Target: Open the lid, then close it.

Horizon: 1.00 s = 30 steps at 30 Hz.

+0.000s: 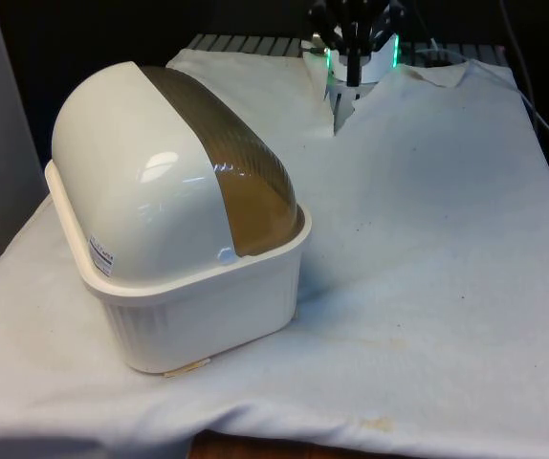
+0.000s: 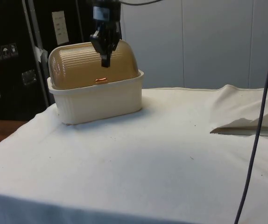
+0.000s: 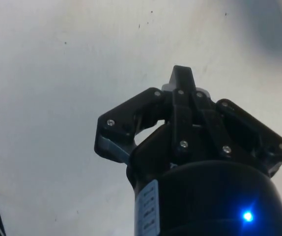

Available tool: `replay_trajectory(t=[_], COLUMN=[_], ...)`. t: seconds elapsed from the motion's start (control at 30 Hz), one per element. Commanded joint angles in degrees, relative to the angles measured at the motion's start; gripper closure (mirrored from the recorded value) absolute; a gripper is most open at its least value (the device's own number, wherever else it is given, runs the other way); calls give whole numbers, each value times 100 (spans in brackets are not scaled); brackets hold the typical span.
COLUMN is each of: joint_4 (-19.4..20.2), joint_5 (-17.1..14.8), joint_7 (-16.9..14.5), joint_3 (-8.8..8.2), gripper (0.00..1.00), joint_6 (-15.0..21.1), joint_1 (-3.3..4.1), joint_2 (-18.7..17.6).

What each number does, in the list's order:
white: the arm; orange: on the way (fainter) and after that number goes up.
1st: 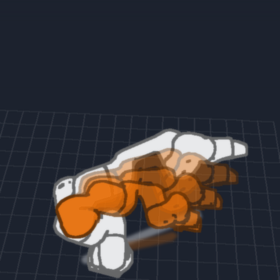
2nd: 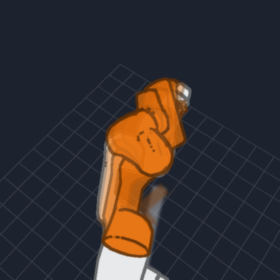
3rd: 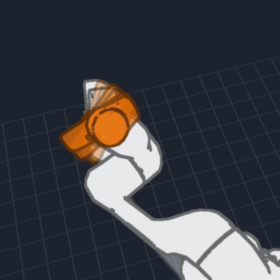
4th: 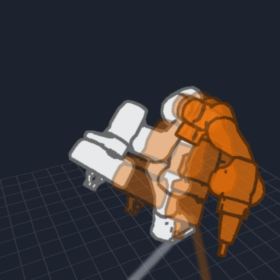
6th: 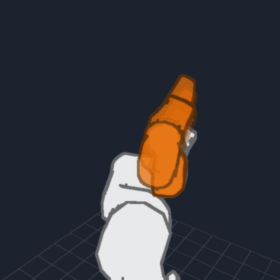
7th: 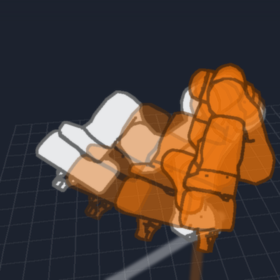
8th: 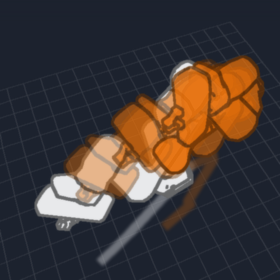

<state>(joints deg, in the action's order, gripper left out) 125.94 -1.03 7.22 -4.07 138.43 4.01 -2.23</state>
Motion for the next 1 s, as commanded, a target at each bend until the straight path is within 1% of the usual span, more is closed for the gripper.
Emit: replay_trajectory(t=[0.0, 0.07, 0.1, 0.13, 0.23, 0.27, 0.3, 0.33, 0.53, 0.57, 0.6, 0.83, 0.87, 0.9, 0.93, 0.97], joint_4=[63, 126, 126, 172, 246, 212, 281, 327, 401, 390, 407, 430, 435, 407, 435, 441], joint_5=[-86, -97, -97, -97, -97, -11, -92, -80, -17, -11, -11, 69, 92, 11, 103, 115], joint_7=[6, 40, 40, 52, 63, 92, 63, 74, 206, 178, 241, 510, 584, 498, 625, 665], joint_3=[0, -6, -6, -17, -29, -34, -34, -52, -103, -103, -109, -155, -155, -132, -160, -166], gripper=[100, 100, 100, 100, 100, 100, 100, 100, 100, 100, 100, 100, 100, 100, 100, 100], joint_6=[172, 350, 350, 464, 625, 527, 670, 745, 842, 768, 854, 1003, 1049, 968, 1071, 1100], joint_1=[-6, -11, -11, -17, -23, -17, -29, -34, -34, -29, -34, -29, -29, -34, -29, -29], joint_2=[-29, -80, -80, -109, -143, -149, -149, -155, -195, -172, -206, -332, -361, -367, -378, -395])
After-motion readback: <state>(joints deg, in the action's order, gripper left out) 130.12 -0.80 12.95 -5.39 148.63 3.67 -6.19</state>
